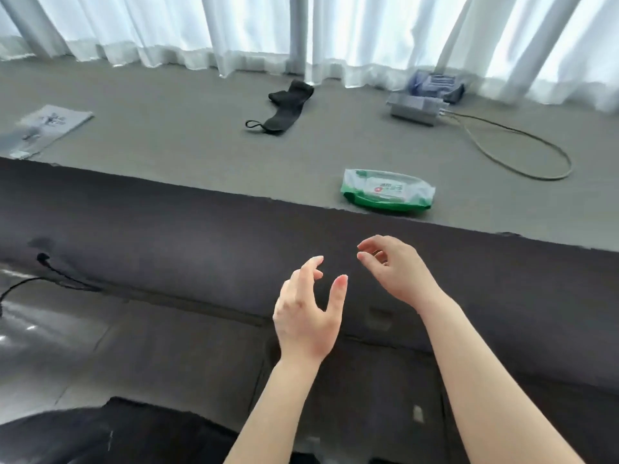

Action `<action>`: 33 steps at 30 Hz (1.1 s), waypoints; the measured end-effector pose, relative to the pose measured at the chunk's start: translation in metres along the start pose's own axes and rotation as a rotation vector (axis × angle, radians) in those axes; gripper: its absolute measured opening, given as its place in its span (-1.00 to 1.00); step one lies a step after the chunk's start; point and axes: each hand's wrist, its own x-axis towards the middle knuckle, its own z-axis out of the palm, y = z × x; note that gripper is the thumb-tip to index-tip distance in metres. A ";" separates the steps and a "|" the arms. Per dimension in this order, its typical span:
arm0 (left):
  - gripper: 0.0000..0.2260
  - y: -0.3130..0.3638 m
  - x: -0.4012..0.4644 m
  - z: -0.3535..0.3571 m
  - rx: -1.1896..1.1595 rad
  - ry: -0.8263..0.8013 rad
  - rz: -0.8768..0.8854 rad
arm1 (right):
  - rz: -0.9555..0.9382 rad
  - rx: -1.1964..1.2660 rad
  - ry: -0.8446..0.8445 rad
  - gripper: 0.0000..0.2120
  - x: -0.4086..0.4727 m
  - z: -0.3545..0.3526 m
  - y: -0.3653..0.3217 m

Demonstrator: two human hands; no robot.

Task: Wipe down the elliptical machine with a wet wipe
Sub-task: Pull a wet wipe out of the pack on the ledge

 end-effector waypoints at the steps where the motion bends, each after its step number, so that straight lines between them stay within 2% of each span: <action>1: -0.46 0.004 0.008 0.013 -0.012 -0.040 0.013 | 0.038 -0.002 0.038 -0.83 0.004 -0.007 0.011; 9: -0.45 0.011 0.083 0.078 -0.059 -0.218 0.141 | 0.172 -0.080 0.253 -0.81 0.050 -0.030 0.050; 14: -0.52 0.013 0.139 0.096 -0.043 -0.214 0.202 | 0.237 -0.093 0.344 -0.81 0.086 -0.042 0.060; 17: -0.60 0.007 0.162 0.112 -0.023 -0.242 0.202 | 0.216 -0.113 0.336 -0.80 0.108 -0.040 0.068; 21: -0.64 0.009 0.191 0.140 -0.002 -0.180 0.291 | 0.207 -0.150 0.337 -0.79 0.150 -0.048 0.090; 24: -0.64 0.008 0.217 0.172 0.066 -0.118 0.349 | 0.118 -0.196 0.180 -0.69 0.189 -0.049 0.102; 26: -0.59 0.003 0.231 0.193 0.156 -0.160 0.350 | 0.026 -0.278 0.071 -0.61 0.207 -0.042 0.111; 29: -0.49 -0.005 0.234 0.213 0.267 -0.302 0.317 | -0.089 -0.305 0.142 -0.65 0.216 -0.033 0.130; 33: -0.42 -0.009 0.229 0.217 0.258 -0.394 0.235 | -0.200 -0.332 0.221 -0.65 0.220 -0.033 0.145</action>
